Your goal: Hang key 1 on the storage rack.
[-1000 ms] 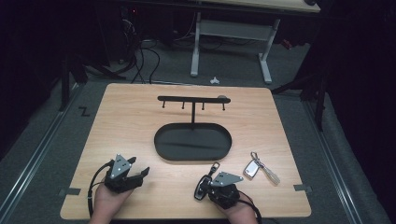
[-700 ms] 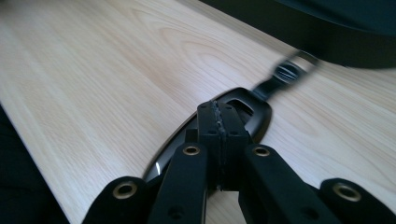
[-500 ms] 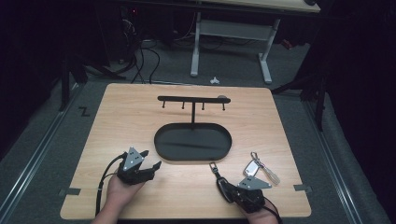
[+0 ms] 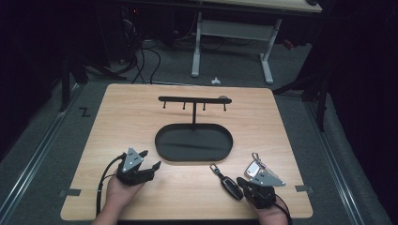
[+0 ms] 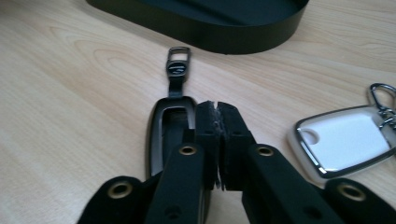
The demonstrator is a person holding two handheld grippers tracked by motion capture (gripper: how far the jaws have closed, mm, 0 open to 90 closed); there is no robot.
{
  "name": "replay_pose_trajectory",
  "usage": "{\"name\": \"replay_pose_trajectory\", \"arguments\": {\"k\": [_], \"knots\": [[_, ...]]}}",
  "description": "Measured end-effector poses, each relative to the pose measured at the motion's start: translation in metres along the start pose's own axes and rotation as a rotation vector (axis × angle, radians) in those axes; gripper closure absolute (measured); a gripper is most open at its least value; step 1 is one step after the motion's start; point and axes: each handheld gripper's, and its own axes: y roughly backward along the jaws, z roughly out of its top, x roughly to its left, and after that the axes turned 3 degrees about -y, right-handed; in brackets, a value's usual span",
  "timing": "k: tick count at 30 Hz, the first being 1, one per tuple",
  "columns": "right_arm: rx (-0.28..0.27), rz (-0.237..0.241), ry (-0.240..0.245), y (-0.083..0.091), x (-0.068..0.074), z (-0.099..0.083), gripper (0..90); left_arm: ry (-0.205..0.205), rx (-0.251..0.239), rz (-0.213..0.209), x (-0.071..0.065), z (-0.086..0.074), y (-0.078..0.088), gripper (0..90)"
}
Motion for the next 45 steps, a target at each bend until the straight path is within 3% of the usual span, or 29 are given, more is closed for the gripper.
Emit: {"name": "replay_pose_trajectory", "arguments": {"k": [6,11,13,20,21,22,25,30,41,45], "knots": [[0.025,-0.006,-0.002,-0.006,-0.009,0.008,81.5,0.014,0.001,0.029,0.001,-0.006,0.013,33.9],[0.079,-0.019,0.028,-0.018,-0.014,0.021,73.5,-0.004,0.034,0.086,-0.004,-0.015,0.026,30.2],[0.107,-0.027,0.028,-0.023,-0.015,0.024,70.0,-0.011,0.050,0.089,-0.004,-0.017,0.026,30.2],[0.244,-0.044,0.028,-0.033,-0.021,0.040,59.4,0.017,0.050,0.057,0.001,-0.017,0.021,31.9],[0.244,-0.044,0.028,-0.033,-0.021,0.040,59.4,0.017,0.050,0.057,0.001,-0.017,0.021,32.4],[0.304,-0.058,0.051,-0.036,-0.021,0.044,56.5,0.018,0.049,0.054,0.002,-0.017,0.020,32.6],[0.365,-0.072,0.059,-0.040,-0.021,0.049,54.1,-0.005,0.047,0.056,0.001,-0.015,0.019,33.0],[0.427,-0.087,0.054,-0.044,-0.022,0.058,50.0,-0.016,0.039,0.052,0.000,-0.013,0.017,34.3],[0.563,-0.069,0.054,-0.046,-0.021,0.078,42.0,-0.035,0.042,0.036,-0.003,-0.013,0.014,34.1],[0.607,-0.043,0.020,-0.046,-0.019,0.088,38.9,-0.040,0.044,0.029,-0.004,-0.013,0.012,34.1]]}}
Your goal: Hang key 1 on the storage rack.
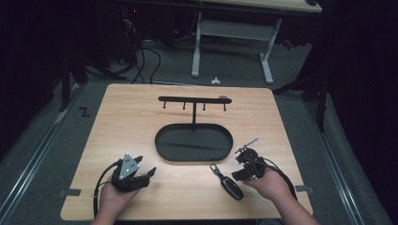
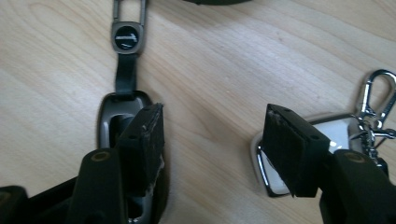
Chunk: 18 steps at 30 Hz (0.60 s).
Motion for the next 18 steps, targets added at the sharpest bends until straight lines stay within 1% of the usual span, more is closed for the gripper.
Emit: {"name": "replay_pose_trajectory", "arguments": {"k": [2,4,6,7,8,9,13,14,15,16,17,18], "knots": [[0.018,0.007,0.011,0.001,0.002,0.004,38.2,-0.002,0.001,0.000,0.000,0.000,0.000,34.1],[0.030,0.003,0.018,0.001,0.006,0.008,37.8,-0.004,0.001,-0.003,-0.001,0.001,-0.001,34.1],[0.045,0.015,0.024,0.000,0.010,0.012,36.5,-0.007,0.001,-0.006,-0.001,0.001,-0.002,34.1],[0.057,0.016,0.040,-0.001,0.013,0.015,35.8,-0.007,0.002,-0.007,-0.001,0.001,-0.002,34.1],[0.057,0.016,0.040,-0.001,0.013,0.015,35.8,-0.007,0.002,-0.007,-0.001,0.001,-0.002,34.1],[0.080,0.023,0.064,-0.004,0.020,0.020,37.3,-0.009,0.004,-0.010,-0.001,0.001,-0.003,34.1],[0.098,0.028,0.128,-0.007,0.034,0.029,38.9,-0.011,0.003,-0.013,-0.001,0.002,-0.003,34.1],[0.098,0.028,0.128,-0.007,0.034,0.029,38.9,-0.011,0.003,-0.013,-0.001,0.002,-0.003,34.1],[0.109,0.031,0.152,-0.010,0.040,0.033,39.5,-0.011,0.002,-0.014,0.000,0.002,-0.003,34.1],[0.124,0.031,0.142,-0.012,0.043,0.035,39.9,-0.011,0.002,-0.014,0.000,0.002,-0.003,34.1],[0.129,0.032,0.165,-0.014,0.045,0.037,41.9,-0.013,0.003,-0.016,-0.001,0.002,-0.003,34.1],[0.136,0.036,0.170,-0.015,0.046,0.038,42.3,-0.015,0.002,-0.016,-0.001,0.001,-0.003,34.1]]}}
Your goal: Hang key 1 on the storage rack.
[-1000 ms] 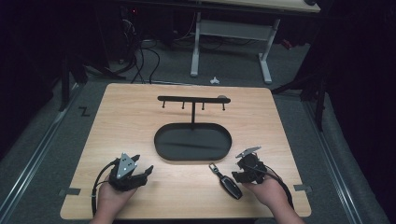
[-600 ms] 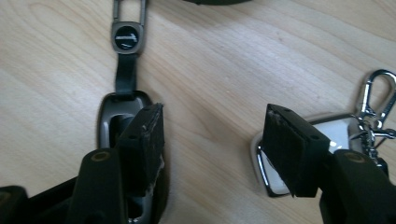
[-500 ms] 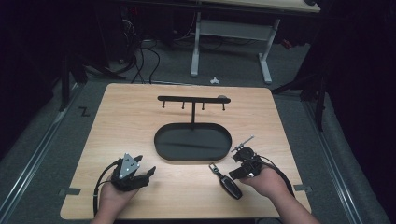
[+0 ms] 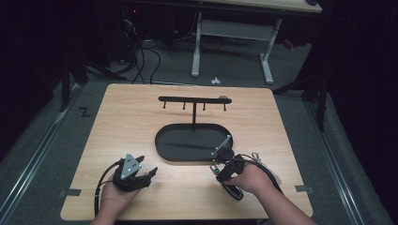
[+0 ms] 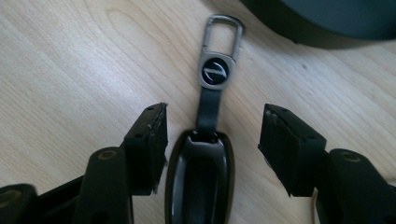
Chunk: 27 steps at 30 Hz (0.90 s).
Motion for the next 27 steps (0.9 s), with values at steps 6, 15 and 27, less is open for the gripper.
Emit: {"name": "replay_pose_trajectory", "arguments": {"k": [6,15,27], "knots": [[0.061,-0.007,0.010,-0.012,0.003,0.012,49.5,-0.004,-0.002,-0.002,0.000,0.000,0.000,34.1],[0.125,-0.012,-0.009,-0.022,0.000,0.021,70.0,0.003,-0.006,-0.002,0.002,0.000,0.000,34.1],[0.147,0.000,0.043,-0.022,0.004,0.023,79.8,-0.005,-0.003,-0.003,-0.002,-0.001,0.000,34.4]]}}
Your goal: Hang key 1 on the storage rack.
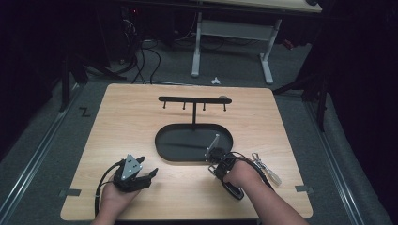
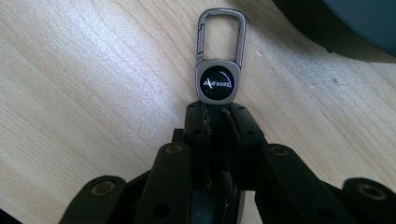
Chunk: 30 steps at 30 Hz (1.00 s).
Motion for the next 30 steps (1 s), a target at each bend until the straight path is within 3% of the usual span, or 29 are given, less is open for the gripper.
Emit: {"name": "replay_pose_trajectory", "arguments": {"k": [5,15,17,23,30], "knots": [[0.015,0.000,-0.008,0.000,0.000,0.002,79.9,-0.004,0.000,0.000,0.001,-0.001,0.001,34.6],[-0.011,0.004,0.014,0.000,-0.001,-0.001,80.5,0.003,-0.022,-0.008,0.002,-0.002,0.004,34.7],[-0.041,0.025,0.010,0.000,-0.004,-0.005,80.6,-0.013,-0.017,-0.013,0.001,-0.002,0.002,34.9],[-0.037,0.055,-0.005,0.001,-0.009,-0.006,80.6,-0.003,-0.019,-0.014,0.002,-0.001,0.001,35.0],[-0.064,0.055,-0.015,0.019,-0.009,-0.014,80.6,-0.009,-0.015,-0.015,0.001,-0.001,0.000,35.1]]}}
